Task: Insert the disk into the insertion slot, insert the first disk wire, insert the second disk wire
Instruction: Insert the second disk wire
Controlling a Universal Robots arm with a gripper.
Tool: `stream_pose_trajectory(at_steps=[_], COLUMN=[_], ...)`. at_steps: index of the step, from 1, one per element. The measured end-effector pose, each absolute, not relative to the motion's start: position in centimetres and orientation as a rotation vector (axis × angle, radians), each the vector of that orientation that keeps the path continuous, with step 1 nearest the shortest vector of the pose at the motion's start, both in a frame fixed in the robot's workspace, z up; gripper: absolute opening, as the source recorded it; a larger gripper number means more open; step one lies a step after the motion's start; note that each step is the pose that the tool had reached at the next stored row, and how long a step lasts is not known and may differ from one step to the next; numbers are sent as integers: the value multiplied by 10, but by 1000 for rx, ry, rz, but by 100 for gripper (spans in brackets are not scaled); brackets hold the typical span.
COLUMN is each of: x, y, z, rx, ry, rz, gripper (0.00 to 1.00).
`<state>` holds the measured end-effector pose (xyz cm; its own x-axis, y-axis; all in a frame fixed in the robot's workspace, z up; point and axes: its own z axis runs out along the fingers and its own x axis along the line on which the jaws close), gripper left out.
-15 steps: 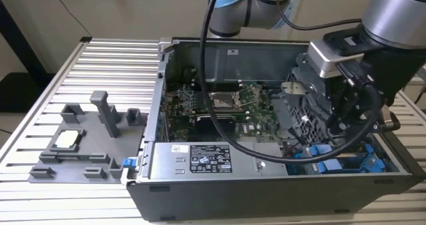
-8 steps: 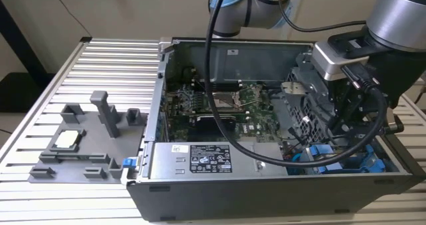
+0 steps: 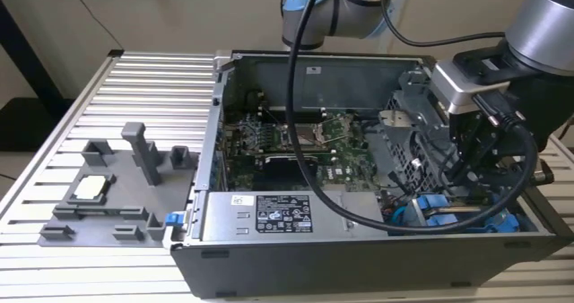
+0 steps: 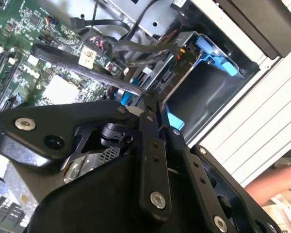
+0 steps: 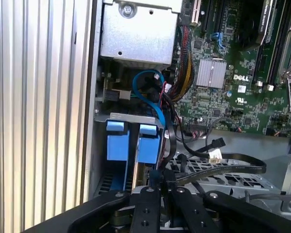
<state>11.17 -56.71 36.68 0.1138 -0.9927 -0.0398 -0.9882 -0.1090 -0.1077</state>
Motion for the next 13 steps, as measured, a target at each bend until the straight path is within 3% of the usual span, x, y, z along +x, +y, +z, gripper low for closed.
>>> stream_pose_trajectory(at_steps=[13], x=[119], y=[-575], z=[355], rx=[-2188], ry=[2108], rz=[-61], gripper=[16])
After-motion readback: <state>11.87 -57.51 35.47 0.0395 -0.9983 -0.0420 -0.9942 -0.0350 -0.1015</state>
